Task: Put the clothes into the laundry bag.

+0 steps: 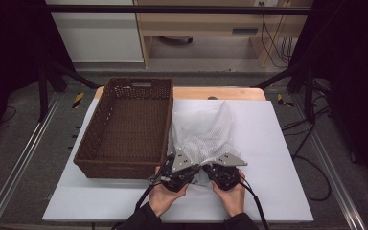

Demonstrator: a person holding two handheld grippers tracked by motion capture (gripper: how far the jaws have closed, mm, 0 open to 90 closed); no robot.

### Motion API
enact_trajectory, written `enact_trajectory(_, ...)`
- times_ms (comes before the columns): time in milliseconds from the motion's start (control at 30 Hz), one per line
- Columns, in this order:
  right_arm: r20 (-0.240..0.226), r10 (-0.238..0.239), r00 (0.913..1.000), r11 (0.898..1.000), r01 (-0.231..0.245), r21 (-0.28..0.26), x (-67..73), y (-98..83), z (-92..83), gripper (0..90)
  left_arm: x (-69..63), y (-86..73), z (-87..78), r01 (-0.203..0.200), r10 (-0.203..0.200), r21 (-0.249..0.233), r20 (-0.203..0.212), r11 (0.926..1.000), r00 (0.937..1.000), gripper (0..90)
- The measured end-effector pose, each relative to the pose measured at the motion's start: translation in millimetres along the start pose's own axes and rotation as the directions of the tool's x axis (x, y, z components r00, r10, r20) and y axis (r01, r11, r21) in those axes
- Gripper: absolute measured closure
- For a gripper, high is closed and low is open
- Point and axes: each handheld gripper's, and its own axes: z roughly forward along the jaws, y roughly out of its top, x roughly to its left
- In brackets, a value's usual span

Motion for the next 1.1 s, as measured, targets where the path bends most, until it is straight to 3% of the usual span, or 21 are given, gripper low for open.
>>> enact_trajectory(133,0.119,0.050,0.9917,0.999,-0.048,-0.024,-9.0,-1.9,16.1,79.3,0.5,-5.6,2.2,-0.004,0.003,0.034,0.009,0.9994,1.0000,88.5)
enact_trajectory(233,0.143,0.056,0.9881,0.998,-0.053,-0.029,-8.3,-1.4,17.1,76.8,3.8,-13.2,13.2,0.003,-0.003,0.073,-0.002,0.9973,1.0000,88.4)
enact_trajectory(300,0.132,0.043,0.9904,0.999,-0.041,-0.017,-8.0,-1.7,14.0,69.2,6.1,-18.0,20.3,0.004,-0.003,0.090,-0.017,0.9959,0.9999,88.5)
enact_trajectory(433,0.102,-0.006,0.9947,0.999,0.003,0.034,-9.9,-3.0,-2.8,38.6,10.1,-21.0,27.2,0.020,-0.017,0.098,-0.032,0.9950,0.9994,88.5)
enact_trajectory(567,0.047,-0.007,0.9989,0.998,0.004,0.066,-13.7,-7.8,-24.6,27.4,10.1,-21.8,31.8,0.022,-0.018,0.098,-0.041,0.9949,0.9990,88.5)
enact_trajectory(667,0.053,-0.072,0.9960,0.989,0.065,0.131,-15.7,-16.1,-31.8,33.6,10.5,-21.8,31.3,0.023,-0.019,0.096,-0.039,0.9951,0.9991,88.5)
enact_trajectory(733,0.079,-0.078,0.9939,0.983,0.063,0.170,-21.3,-23.4,-30.3,39.6,11.4,-21.7,30.8,0.025,-0.022,0.096,-0.036,0.9950,0.9991,88.4)
enact_trajectory(833,0.079,-0.022,0.9966,0.986,0.009,0.169,-30.4,-28.5,-27.6,52.7,11.8,-21.9,30.6,0.023,-0.020,0.095,-0.036,0.9952,0.9991,88.4)
enact_trajectory(900,0.079,-0.008,0.9969,0.984,-0.006,0.179,-32.0,-26.8,-29.0,70.0,12.2,-22.1,30.8,0.028,-0.025,0.095,-0.034,0.9951,0.9991,88.3)
enact_trajectory(933,0.085,-0.009,0.9963,0.984,-0.006,0.178,-33.0,-26.8,-29.4,74.0,12.1,-22.3,31.0,0.028,-0.024,0.094,-0.036,0.9952,0.9991,88.3)
enact_trajectory(967,0.095,0.002,0.9954,0.983,-0.020,0.180,-32.9,-26.6,-30.1,85.2,12.1,-22.3,30.8,0.027,-0.024,0.094,-0.036,0.9952,0.9991,88.3)
enact_trajectory(1000,0.084,0.020,0.9962,0.982,-0.036,0.187,-33.5,-26.3,-31.2,89.8,12.1,-22.1,30.3,0.027,-0.024,0.092,-0.035,0.9953,0.9991,88.3)
enact_trajectory(1100,0.083,0.031,0.9961,0.978,-0.047,0.205,-34.1,-25.7,-35.1,90.0,12.6,-21.5,28.5,0.027,-0.024,0.084,-0.037,0.9961,0.9990,88.3)
